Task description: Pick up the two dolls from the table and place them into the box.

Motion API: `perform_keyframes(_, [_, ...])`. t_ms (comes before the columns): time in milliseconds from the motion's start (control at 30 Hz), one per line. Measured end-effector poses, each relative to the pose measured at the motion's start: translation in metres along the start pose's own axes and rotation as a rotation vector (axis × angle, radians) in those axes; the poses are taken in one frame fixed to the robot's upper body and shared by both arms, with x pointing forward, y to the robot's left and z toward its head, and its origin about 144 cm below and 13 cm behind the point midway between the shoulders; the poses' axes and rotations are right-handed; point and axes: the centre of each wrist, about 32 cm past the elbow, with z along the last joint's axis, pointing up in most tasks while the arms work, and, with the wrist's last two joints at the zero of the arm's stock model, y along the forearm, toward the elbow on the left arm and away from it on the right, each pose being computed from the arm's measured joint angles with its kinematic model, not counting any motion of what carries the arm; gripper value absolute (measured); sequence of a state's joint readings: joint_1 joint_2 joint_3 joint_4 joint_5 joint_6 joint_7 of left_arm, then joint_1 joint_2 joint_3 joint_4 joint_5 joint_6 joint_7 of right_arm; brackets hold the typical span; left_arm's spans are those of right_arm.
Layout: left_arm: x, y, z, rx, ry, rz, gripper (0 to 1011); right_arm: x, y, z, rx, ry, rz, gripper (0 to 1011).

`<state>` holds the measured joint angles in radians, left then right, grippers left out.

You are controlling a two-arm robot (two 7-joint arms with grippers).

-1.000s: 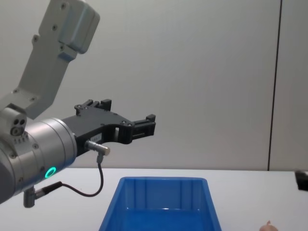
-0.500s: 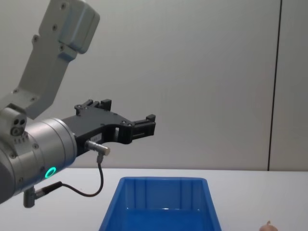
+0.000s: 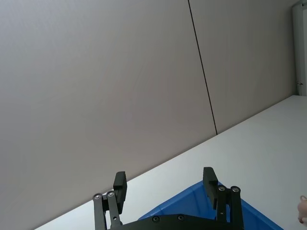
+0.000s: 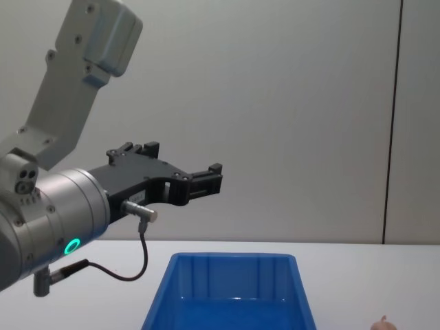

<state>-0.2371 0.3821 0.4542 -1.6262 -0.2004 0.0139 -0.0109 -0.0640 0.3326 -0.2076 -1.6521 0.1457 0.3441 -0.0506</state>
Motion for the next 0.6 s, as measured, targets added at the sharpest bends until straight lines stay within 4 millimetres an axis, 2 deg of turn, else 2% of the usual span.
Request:
perform_keyframes(100, [0.0,0.0,0.0,0.0,0.0,0.0,1001,-0.001,0.001,-0.003,0.002,-0.003,0.015,1001])
perform_keyframes(267, [0.0,0.0,0.0,0.0,0.0,0.0,1001,-0.002,0.003,-0.01,0.0,-0.011,0.04,904])
perform_keyframes(600, [0.0,0.0,0.0,0.0,0.0,0.0,1001,-0.003,0.005,-0.018,0.005,-0.019,0.056,621])
